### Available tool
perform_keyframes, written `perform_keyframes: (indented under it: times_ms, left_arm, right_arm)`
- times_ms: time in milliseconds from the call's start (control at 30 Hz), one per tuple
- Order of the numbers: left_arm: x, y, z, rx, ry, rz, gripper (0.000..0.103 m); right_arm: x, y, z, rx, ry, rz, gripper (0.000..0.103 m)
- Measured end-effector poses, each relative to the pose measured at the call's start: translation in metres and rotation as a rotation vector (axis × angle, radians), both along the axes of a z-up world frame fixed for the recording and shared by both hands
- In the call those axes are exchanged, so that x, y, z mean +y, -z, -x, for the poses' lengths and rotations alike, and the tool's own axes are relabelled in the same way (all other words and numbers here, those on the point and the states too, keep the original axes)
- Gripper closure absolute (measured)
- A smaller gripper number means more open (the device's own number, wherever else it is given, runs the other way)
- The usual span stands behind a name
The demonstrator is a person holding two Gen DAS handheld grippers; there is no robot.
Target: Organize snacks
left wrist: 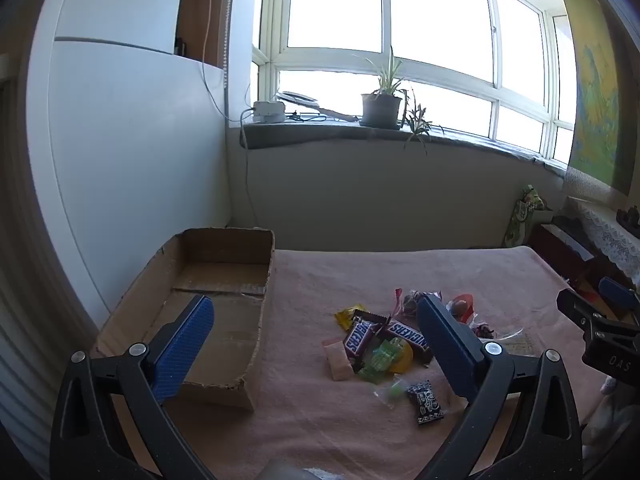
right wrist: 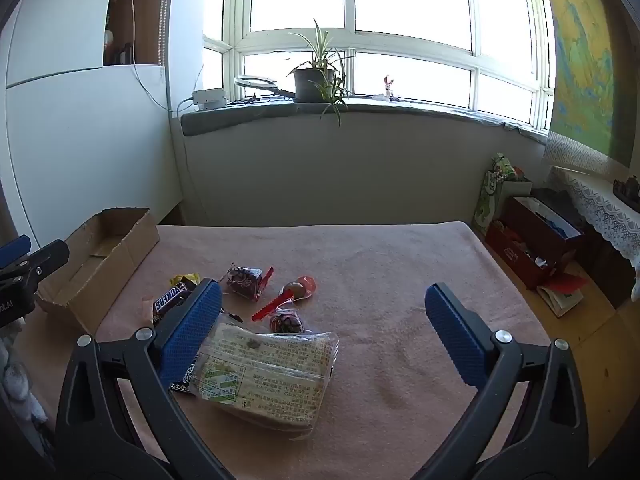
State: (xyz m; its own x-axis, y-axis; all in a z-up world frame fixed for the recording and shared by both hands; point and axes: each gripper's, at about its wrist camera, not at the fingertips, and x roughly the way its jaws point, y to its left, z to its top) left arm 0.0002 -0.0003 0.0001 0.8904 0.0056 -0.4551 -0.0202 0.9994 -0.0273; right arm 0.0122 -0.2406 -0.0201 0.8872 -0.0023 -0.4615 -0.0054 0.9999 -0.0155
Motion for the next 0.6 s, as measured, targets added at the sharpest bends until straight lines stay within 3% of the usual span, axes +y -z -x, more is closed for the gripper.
perform_keyframes:
  times_ms: [600]
  left_arm:
    - [-0.008,0.007,-0.011,-0.007,0.007,-0.010,0.002]
  right_arm:
    - [0.004,0.004,-0.004,0.031,-0.002,0.018,0.000]
